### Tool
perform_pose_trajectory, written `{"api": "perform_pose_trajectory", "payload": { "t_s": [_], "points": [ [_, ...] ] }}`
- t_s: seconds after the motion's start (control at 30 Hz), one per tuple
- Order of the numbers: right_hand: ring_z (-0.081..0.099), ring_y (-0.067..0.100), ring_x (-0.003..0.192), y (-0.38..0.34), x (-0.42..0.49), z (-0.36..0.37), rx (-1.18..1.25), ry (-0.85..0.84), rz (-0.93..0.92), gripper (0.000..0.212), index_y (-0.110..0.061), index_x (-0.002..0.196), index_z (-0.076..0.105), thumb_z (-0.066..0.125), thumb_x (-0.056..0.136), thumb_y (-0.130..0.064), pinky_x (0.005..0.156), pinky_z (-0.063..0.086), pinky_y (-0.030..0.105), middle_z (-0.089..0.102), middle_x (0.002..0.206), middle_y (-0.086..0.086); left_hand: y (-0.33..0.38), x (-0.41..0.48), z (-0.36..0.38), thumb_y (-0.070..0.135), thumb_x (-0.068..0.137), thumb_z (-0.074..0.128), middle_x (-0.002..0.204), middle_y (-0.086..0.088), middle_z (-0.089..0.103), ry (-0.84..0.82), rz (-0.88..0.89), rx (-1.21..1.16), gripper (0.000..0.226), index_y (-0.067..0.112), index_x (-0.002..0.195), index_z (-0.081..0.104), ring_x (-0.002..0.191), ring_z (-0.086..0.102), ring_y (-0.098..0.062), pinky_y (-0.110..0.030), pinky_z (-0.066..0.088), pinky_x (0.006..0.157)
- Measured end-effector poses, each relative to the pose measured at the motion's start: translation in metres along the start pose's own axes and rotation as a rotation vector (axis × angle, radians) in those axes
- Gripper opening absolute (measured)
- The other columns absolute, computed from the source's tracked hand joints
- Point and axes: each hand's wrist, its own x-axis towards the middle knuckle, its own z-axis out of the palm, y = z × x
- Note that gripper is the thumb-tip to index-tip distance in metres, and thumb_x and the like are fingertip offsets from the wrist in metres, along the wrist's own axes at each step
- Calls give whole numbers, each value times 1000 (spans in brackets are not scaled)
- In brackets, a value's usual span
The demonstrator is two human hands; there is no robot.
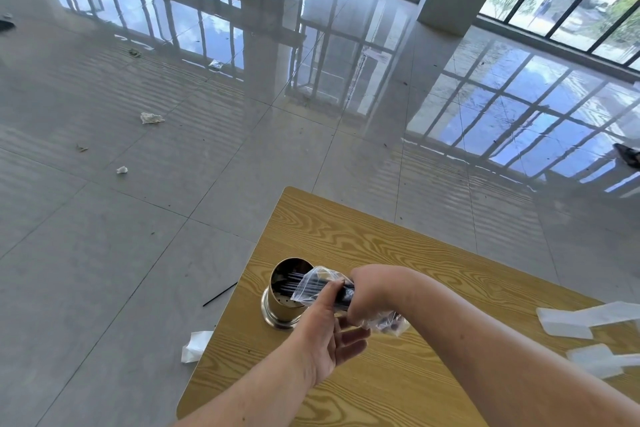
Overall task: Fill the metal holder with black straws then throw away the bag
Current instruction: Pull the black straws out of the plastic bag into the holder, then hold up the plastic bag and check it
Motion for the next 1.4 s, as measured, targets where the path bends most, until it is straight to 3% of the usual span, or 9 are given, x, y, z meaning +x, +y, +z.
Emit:
{"api": "perform_pose_trajectory", "payload": {
  "t_s": [0.17,0.33,0.63,0.8,0.97,1.03,1.13,1.27,1.4],
  "points": [
    [75,24,87,0,-2,0,1,24,-9,48,-13,132,59,73,87,-21,52,59,30,67,111,8,0,-1,1,60,94,70,87,-11,79,5,1,-4,59,10,124,75,74,77,-24,-32,63,53],
    [74,29,95,3,-2,2,11,42,-14,59,-11,143,54,76,89,-23,66,66,36,64,127,12,1,-5,3,63,90,74,124,-23,76,35,3,-22,67,5,124,66,73,77,-25,-35,65,54],
    [71,23,91,32,0,9,93,104,-36,65,-16,144,50,78,86,-27,56,57,29,64,125,7,1,-5,17,61,90,75,106,-16,72,35,34,52,63,9,125,65,73,76,-24,-34,65,55],
    [65,14,85,73,4,28,232,206,-66,58,-22,122,53,80,77,-45,62,52,31,62,98,-6,0,5,33,50,92,78,108,-15,67,-1,51,196,54,8,125,69,68,73,-21,-33,62,56],
    [69,8,80,119,8,58,573,305,-129,60,-33,110,54,80,66,-65,61,53,27,70,99,-9,-2,16,54,38,95,77,72,3,72,-30,80,388,27,16,111,75,63,72,-13,-31,62,62],
    [73,6,74,134,8,72,778,337,-153,59,-37,107,57,82,64,-69,58,57,25,76,95,-8,-5,20,62,32,98,74,76,4,75,-46,94,468,20,18,112,76,65,72,-12,-30,64,67],
    [79,12,80,154,9,93,1055,340,-187,63,-35,111,62,87,65,-70,63,62,28,81,97,-3,-10,26,75,25,101,69,85,3,79,-46,113,551,18,20,117,76,69,72,-12,-30,64,70],
    [77,25,82,182,11,118,1404,275,-242,53,-19,117,67,87,76,-47,76,62,42,83,97,5,-17,32,98,20,102,65,93,-2,83,-52,120,674,19,18,117,76,76,77,-16,-32,62,73],
    [64,21,65,202,14,140,1701,292,-200,40,-4,115,65,81,82,-20,63,52,38,73,85,10,-25,41,122,12,101,62,98,-8,85,-19,147,788,19,12,115,75,78,78,-20,-32,61,66]
  ]
}}
